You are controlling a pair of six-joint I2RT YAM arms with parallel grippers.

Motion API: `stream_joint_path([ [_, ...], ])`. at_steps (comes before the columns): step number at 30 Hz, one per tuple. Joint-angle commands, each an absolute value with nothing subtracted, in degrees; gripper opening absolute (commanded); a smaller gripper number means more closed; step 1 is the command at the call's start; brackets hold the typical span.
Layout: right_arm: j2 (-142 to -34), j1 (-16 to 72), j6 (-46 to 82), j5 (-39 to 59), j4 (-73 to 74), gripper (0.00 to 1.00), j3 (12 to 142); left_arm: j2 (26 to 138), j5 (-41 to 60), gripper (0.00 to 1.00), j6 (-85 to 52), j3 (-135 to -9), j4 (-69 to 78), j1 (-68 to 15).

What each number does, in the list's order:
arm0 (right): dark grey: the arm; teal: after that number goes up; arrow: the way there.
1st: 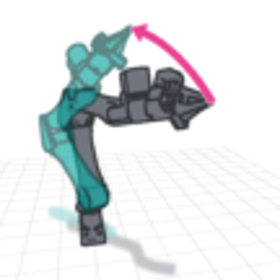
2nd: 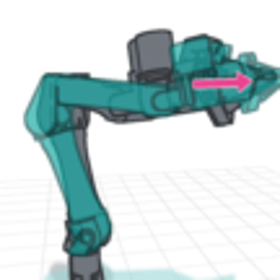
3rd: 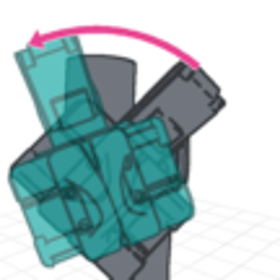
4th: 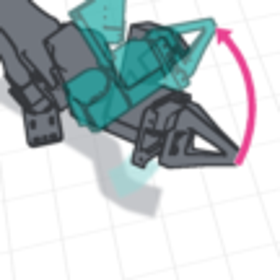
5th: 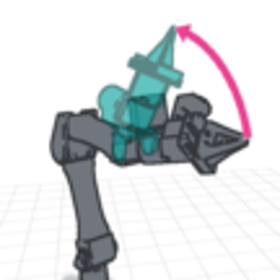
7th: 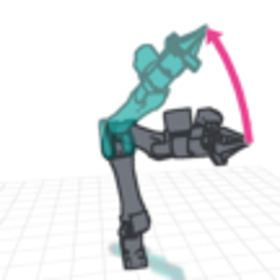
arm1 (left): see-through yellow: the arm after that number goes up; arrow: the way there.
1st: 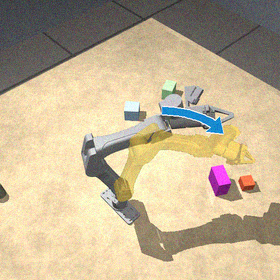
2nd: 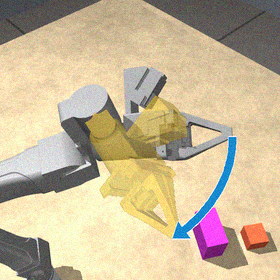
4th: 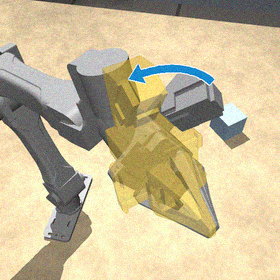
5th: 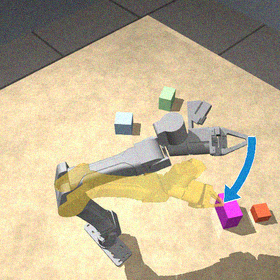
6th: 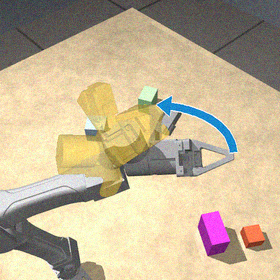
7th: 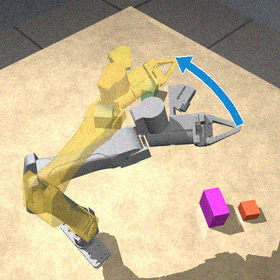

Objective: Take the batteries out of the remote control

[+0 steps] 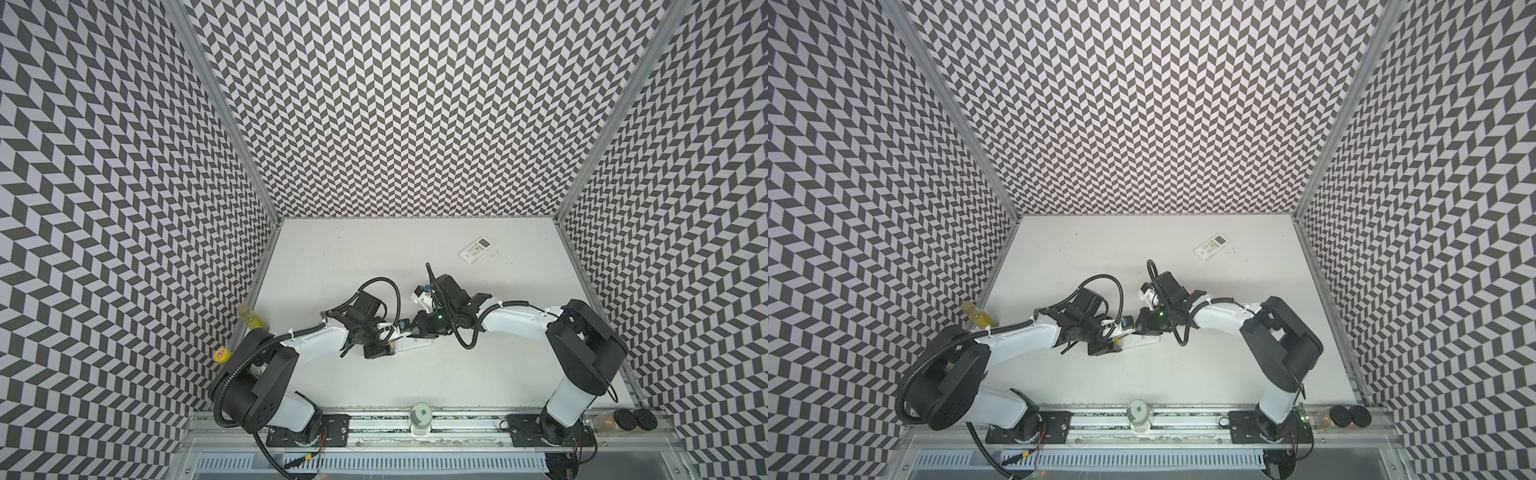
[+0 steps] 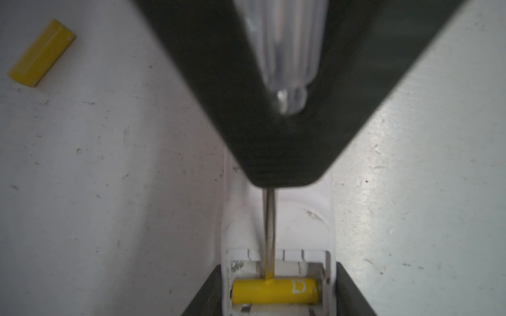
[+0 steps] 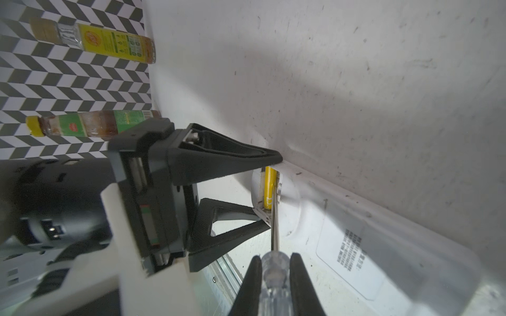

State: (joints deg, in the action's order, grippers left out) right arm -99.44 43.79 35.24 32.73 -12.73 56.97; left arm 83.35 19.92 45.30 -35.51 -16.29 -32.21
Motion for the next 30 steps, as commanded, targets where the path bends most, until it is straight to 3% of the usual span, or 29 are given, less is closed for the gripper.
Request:
stream_joint_path([
  [1, -101.08, 44.37, 37.14, 26.22, -17.66, 0.0, 58.25, 84.5, 20.7, 0.29, 46.69, -36.12, -15.03, -33.31],
  [14, -106.6, 44.3, 39.3, 41.37, -5.75, 0.0, 55.17, 84.38, 20.72, 0.29, 46.6, -36.19, -15.03, -33.31],
  [30, -109.71, 36.83, 39.83, 53.26, 11.16, 0.0, 45.53, 84.16, 20.65, 0.29, 46.49, -36.03, -14.97, -33.3],
])
